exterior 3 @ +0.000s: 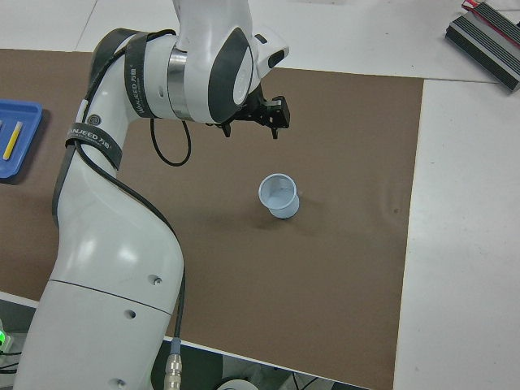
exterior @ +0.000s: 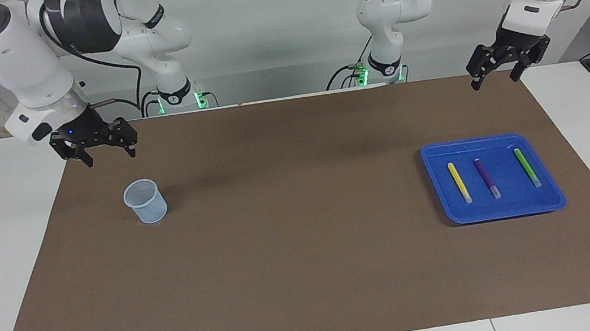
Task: Transfer and insert pens with both arms
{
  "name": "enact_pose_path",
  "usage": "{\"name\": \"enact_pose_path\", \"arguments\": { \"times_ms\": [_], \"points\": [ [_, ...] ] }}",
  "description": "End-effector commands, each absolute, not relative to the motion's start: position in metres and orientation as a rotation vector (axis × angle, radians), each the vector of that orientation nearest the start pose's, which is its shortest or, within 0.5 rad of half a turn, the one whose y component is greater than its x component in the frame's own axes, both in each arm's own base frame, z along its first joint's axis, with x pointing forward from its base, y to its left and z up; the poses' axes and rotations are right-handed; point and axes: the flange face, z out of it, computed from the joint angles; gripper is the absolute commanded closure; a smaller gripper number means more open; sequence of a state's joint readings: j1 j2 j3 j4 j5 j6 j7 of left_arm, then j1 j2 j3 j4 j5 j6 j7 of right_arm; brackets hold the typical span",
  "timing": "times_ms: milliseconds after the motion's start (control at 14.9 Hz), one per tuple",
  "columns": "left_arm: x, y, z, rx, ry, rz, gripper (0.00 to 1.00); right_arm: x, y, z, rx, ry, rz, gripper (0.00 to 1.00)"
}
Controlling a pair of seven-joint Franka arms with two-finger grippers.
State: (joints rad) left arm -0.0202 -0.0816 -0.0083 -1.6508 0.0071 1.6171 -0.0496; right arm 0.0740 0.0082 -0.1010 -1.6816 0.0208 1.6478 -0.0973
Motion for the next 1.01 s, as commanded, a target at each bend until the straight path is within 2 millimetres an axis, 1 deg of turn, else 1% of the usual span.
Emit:
{"name": "enact_pose_path", "arguments": {
  "times_ms": [0, 67, 202, 404, 538, 606, 740, 807, 875, 942],
  "points": [
    [0.532, -0.011, 0.636, -3.126, -0.042, -0.097, 0.00, 0.559, -0.012, 0.575, -3.096, -0.085, 0.084, 0.00],
    [0.532, -0.011, 0.636, -3.126, -0.031, -0.097, 0.00, 0.559, -0.010, 0.576, -3.096, -0.087, 0.082, 0.00],
    [0.532, -0.010, 0.636, -3.126, -0.035, -0.097, 0.00, 0.554, -0.004, 0.571, -3.090, -0.109, 0.148, 0.00],
    [0.531, -0.010, 0.633, -3.126, -0.040, -0.090, 0.00, 0.552, 0.014, 0.571, -3.090, -0.145, 0.152, 0.00],
    [0.531, -0.009, 0.633, -3.126, -0.052, -0.090, 0.00, 0.553, 0.031, 0.563, -3.091, -0.192, 0.116, 0.00],
    [0.531, -0.009, 0.633, -3.127, -0.054, -0.087, 0.00, 0.551, 0.039, 0.554, -3.082, -0.203, 0.106, 0.00],
    [0.530, -0.010, 0.633, -3.129, -0.050, -0.087, 0.00, 0.541, 0.053, 0.543, -3.005, -0.108, 0.061, 0.00],
    [0.529, -0.010, 0.632, -3.130, -0.066, -0.085, 0.00, 0.536, 0.063, 0.535, -2.995, -0.086, 0.057, 0.00],
    [0.529, -0.011, 0.626, -3.131, -0.112, -0.085, 0.00, 0.534, 0.073, 0.532, -2.993, -0.082, 0.049, 0.00],
    [0.529, -0.011, 0.619, -3.129, -0.140, -0.123, 0.00, 0.533, 0.078, 0.530, -2.990, -0.048, 0.045, 0.00]
  ]
}}
